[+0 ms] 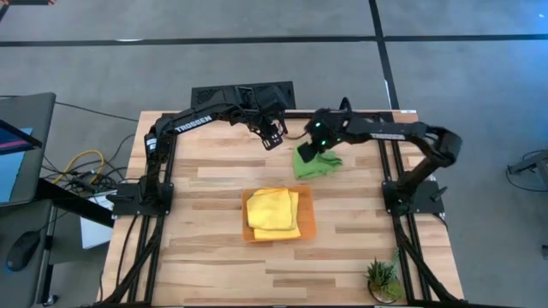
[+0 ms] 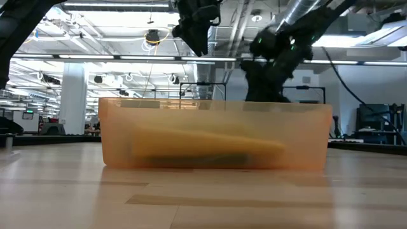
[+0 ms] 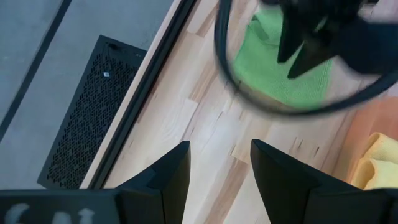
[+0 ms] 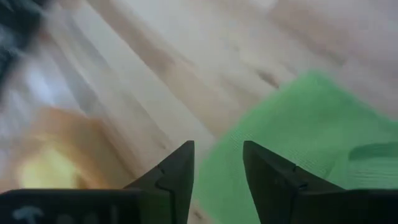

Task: Fold microfiber towels
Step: Put the green towel into the bin

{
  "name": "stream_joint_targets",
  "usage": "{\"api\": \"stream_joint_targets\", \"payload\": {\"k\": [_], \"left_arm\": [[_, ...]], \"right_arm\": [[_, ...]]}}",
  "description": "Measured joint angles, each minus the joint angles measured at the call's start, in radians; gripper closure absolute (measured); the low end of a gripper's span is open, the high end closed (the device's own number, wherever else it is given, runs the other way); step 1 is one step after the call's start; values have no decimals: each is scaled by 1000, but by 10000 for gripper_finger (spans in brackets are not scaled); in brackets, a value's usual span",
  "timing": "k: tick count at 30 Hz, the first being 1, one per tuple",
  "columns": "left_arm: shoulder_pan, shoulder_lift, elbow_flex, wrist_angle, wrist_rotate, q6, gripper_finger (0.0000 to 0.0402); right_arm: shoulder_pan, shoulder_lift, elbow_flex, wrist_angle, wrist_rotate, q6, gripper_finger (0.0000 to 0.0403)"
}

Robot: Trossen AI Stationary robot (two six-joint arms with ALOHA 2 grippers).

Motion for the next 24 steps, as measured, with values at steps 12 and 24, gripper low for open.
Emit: {"api": "stream_joint_targets", "payload": {"k": [12, 24], "left_arm": [[0, 0, 0, -14, 0, 0, 240], [0, 0, 0, -22, 0, 5, 240]], "right_arm": [[25, 158, 70, -90, 38, -101, 241], [-24, 119, 92, -289, 180, -180, 251]]}}
